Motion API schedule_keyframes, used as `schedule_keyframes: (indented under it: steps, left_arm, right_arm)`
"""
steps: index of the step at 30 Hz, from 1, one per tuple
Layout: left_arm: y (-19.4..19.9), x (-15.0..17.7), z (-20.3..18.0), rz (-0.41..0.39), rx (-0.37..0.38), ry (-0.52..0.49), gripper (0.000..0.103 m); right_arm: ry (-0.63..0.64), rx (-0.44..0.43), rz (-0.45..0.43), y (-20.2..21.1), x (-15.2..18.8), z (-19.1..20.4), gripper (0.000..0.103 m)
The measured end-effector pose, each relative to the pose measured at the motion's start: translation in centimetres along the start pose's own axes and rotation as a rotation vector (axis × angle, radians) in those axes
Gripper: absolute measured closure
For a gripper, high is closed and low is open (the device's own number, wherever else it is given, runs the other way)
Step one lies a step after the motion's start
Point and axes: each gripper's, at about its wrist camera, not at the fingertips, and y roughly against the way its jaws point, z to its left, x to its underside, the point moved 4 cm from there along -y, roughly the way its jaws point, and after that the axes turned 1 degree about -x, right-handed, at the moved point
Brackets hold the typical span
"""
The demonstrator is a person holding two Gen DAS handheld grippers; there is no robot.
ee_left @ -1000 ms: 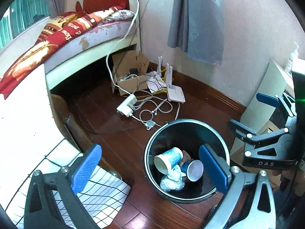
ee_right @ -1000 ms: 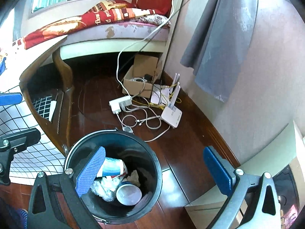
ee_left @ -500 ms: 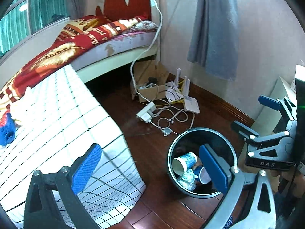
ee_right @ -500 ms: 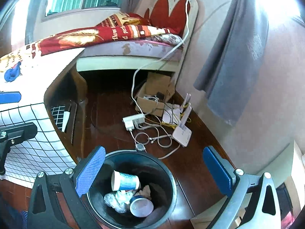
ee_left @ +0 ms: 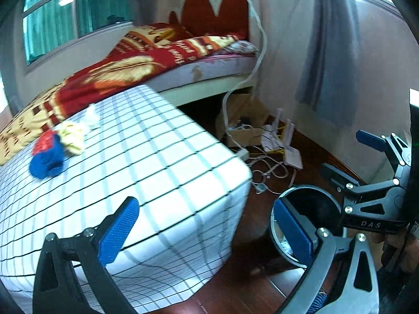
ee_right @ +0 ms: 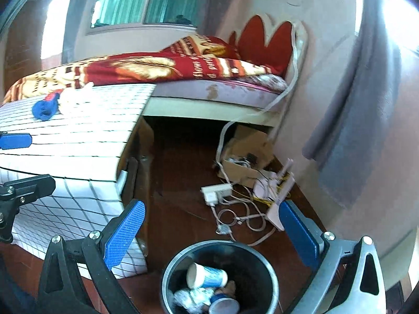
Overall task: Collect trash
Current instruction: 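Move both open tools back to the table toward the cloths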
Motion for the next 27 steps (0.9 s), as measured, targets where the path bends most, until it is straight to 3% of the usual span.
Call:
schedule_keyframes:
  steps: [15,19,27]
  left_arm:
    - [2.7,3.3,15.1,-0.002,-0.226,0.205,0.0]
    - [2.9,3.2,19.1,-0.012,-0.26,0.254,0.01]
    - [-0.3,0.9,24.9,-0.006,-0.294,0.257,0.01]
  right_arm:
    - [0.12,-0.256,-0.075,-1.2,-5.8,13.3,0.0]
    - [0.108,-0.332,-0.06,-2.0,-8.5,16.2,0.0]
    - [0.102,-0.436,-0.011,-6.9,-14.1,21.3,0.0]
